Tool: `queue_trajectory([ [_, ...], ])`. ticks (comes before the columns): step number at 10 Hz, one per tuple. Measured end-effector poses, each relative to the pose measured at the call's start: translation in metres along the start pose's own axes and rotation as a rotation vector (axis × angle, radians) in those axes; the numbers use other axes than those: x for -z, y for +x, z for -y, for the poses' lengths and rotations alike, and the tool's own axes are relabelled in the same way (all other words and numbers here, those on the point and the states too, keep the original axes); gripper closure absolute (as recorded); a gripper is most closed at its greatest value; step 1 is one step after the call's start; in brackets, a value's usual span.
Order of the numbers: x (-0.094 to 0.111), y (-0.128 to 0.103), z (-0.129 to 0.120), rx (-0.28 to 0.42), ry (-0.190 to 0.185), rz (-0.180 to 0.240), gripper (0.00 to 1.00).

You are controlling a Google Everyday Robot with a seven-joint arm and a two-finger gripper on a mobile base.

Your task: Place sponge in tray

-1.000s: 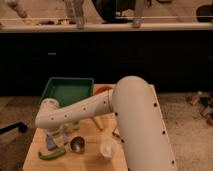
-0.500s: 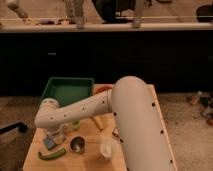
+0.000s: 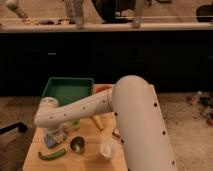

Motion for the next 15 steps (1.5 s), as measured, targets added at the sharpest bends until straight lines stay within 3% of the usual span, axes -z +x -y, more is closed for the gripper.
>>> queue_trajectory([
  [3,0.011,0.005,0.003,-0.022,0.032,-0.014,1.00],
  [8,0.042,0.020,0.008,-0.095,0.122,-0.010,1.00],
  [15,0.065,0.013,0.017,-0.108,0.186,-0.008,1.00],
])
